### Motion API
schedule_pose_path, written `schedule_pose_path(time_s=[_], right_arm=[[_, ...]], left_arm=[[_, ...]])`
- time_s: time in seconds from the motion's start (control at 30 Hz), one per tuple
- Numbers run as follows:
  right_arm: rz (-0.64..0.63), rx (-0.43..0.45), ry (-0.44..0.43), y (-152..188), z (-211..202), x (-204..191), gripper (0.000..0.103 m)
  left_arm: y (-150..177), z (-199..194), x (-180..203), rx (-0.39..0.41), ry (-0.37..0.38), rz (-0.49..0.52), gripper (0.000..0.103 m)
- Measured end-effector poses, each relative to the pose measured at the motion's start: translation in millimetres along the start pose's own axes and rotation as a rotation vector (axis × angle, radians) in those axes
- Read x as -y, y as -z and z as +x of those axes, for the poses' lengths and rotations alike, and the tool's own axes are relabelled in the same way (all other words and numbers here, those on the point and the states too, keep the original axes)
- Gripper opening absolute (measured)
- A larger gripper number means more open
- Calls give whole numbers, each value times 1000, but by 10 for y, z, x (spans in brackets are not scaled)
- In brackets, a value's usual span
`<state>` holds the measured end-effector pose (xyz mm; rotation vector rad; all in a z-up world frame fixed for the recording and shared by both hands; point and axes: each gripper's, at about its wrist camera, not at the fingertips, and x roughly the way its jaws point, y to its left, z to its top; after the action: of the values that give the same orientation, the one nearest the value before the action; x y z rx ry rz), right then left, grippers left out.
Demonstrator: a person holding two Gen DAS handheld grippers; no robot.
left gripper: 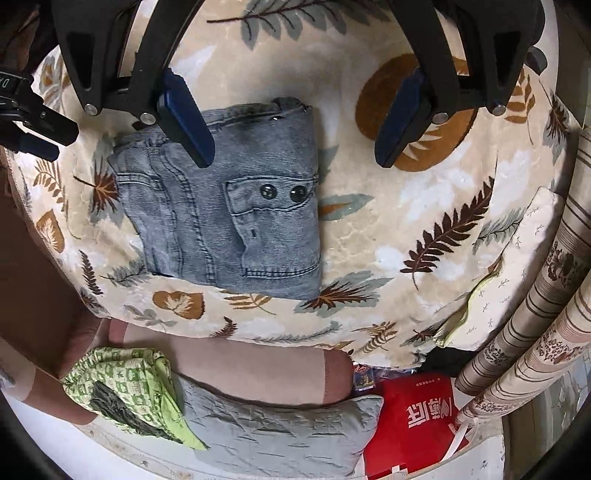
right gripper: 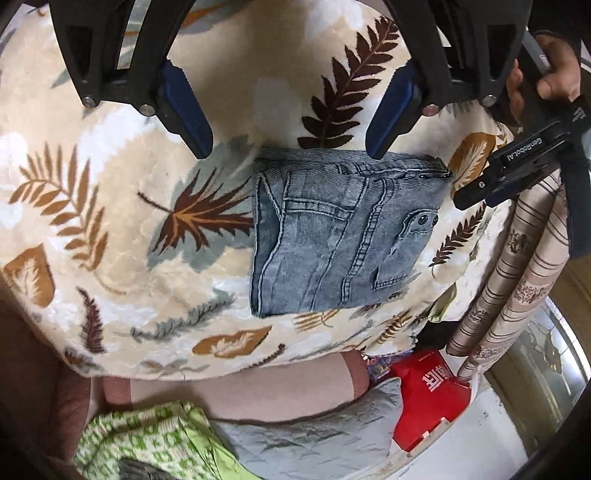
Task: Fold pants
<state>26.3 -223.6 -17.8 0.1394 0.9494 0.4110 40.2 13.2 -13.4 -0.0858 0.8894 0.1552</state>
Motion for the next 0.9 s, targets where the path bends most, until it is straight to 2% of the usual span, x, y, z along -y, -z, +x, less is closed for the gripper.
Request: schedule_pose_path(time_s=[0.1, 0.27, 0.4, 0.47, 0.73, 0.83, 0.9], right_arm=[[-57, 14, 51, -39, -31, -148, 90], [-160, 32, 217, -87, -98, -307, 103], [-208, 35, 339, -141, -100, -359, 103], [-216, 22, 373, -164, -82, -361, 103], [-227, 10, 370, -225, -85, -415, 103], [-233, 7, 373, -235, -76, -411, 103], [-231, 7, 371, -249, -77, -399, 103]], left_arm=[[26, -66, 53, 8, 7, 5, 89], [45, -175, 137, 25, 5, 27, 89], [39, -240, 160, 38, -4, 41, 94], [31, -264, 155, 43, 0, 38, 94], [-25, -239, 102, 14, 47, 1, 95], [-65, -225, 138, 8, 19, 21, 95], [-95, -219, 147, 8, 34, 24, 95]])
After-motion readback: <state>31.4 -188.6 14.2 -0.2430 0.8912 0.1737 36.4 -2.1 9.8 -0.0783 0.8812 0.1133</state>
